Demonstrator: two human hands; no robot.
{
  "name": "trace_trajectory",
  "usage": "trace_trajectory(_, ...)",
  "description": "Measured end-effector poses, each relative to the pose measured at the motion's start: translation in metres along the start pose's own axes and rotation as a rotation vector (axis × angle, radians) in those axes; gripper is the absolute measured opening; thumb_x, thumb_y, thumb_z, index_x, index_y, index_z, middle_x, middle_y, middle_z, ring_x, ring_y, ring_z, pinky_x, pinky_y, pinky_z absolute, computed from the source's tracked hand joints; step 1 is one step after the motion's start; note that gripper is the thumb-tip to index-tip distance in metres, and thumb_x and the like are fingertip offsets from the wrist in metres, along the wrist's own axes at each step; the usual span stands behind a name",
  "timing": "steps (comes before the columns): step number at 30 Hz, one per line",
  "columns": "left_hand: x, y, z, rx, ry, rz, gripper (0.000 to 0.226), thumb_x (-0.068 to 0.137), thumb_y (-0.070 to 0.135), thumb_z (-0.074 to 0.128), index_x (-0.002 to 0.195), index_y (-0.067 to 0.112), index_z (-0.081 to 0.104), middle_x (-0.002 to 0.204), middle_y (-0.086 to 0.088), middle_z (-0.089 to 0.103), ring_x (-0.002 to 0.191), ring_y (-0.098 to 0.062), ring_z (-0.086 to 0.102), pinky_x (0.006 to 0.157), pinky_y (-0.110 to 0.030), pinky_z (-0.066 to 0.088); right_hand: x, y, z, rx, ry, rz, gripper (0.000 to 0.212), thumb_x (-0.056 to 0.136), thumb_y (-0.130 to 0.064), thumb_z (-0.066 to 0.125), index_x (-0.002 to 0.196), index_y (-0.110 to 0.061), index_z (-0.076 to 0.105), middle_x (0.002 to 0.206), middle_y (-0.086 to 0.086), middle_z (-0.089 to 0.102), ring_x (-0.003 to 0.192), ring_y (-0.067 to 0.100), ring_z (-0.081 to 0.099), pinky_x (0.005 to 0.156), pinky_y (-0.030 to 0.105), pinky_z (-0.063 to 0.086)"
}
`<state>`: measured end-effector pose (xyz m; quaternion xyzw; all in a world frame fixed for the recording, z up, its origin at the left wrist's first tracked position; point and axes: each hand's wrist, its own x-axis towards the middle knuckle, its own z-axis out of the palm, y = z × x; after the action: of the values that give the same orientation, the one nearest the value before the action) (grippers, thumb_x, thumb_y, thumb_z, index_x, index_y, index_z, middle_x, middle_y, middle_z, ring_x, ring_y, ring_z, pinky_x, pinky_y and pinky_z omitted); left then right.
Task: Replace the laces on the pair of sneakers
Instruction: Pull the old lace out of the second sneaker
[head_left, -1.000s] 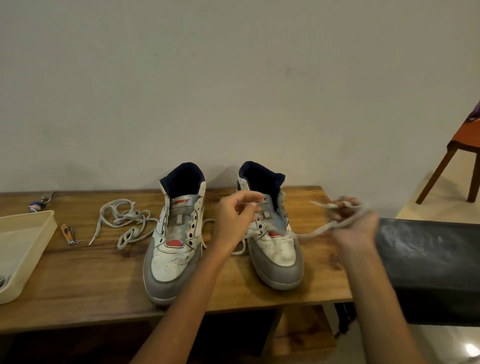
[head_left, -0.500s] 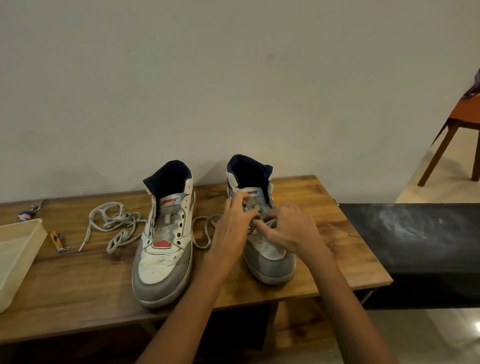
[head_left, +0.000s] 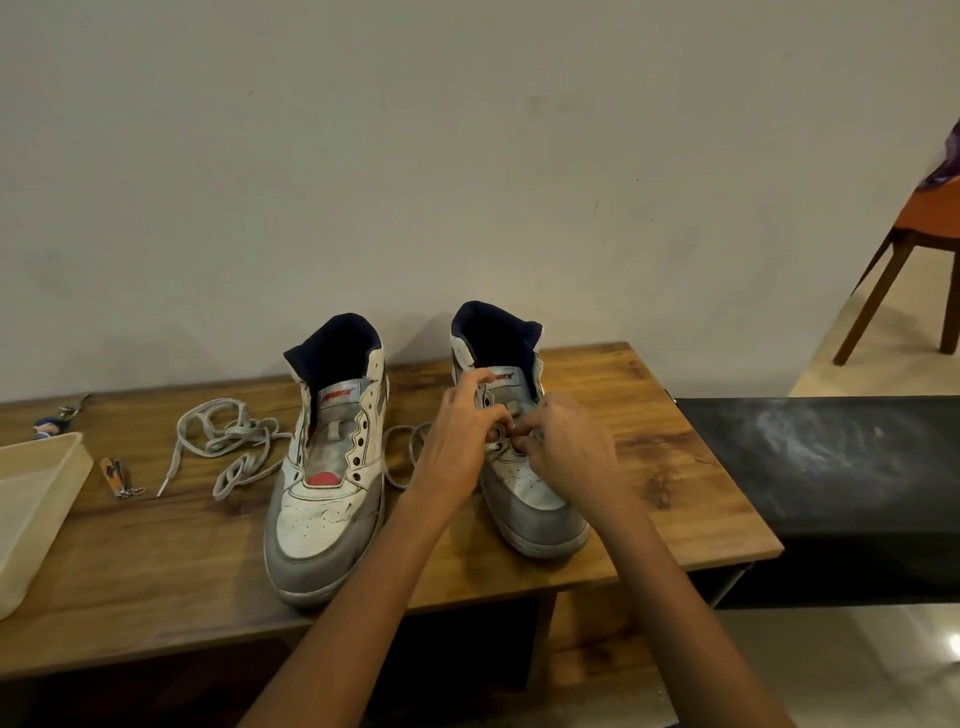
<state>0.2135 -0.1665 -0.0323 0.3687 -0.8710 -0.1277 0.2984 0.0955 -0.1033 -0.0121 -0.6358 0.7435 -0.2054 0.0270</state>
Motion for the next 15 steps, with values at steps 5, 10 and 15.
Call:
trace_trajectory(5, 0.001, 0.003, -0.009, -0.093, -0.048, -0.119, 0.025, 0.087, -0.001, 0.051, 0.086, 0.024, 0.052, 0.133, -0.009, 0.041, 0.107, -0.021, 0.052, 0.083, -0.024, 0.043, -0.003, 0.004, 0.015, -0.051, 0.236, -0.118, 0.011, 0.088, -0.015, 0.062, 0.098, -0.01, 0.066, 0.102, 0.007, 0.053, 0.086, 0.017, 0.048, 0.052, 0.02, 0.034)
trace_trajectory(10, -0.001, 0.007, -0.011, -0.165, -0.011, -0.148, 0.019, 0.084, 0.011, 0.061, 0.089, 0.027, 0.055, 0.129, -0.007, 0.043, 0.09, -0.013, 0.057, 0.077, -0.028, 0.05, -0.003, 0.034, -0.005, 0.176, 0.505, 0.062, 0.01, 0.088, -0.015, 0.063, 0.086, -0.006, 0.068, 0.092, 0.007, 0.054, 0.078, 0.016, 0.049, 0.055, 0.019, 0.034)
trace_trajectory(15, 0.002, 0.003, -0.01, -0.093, 0.024, -0.068, 0.028, 0.083, 0.008, 0.06, 0.086, 0.034, 0.051, 0.123, -0.005, 0.045, 0.082, -0.012, 0.058, 0.066, -0.025, 0.047, -0.008, 0.072, -0.044, 1.228, 0.571, 0.569, 0.024, 0.098, -0.021, 0.049, 0.078, -0.014, 0.059, 0.064, -0.002, 0.057, 0.052, 0.008, 0.049, 0.053, 0.025, 0.041)
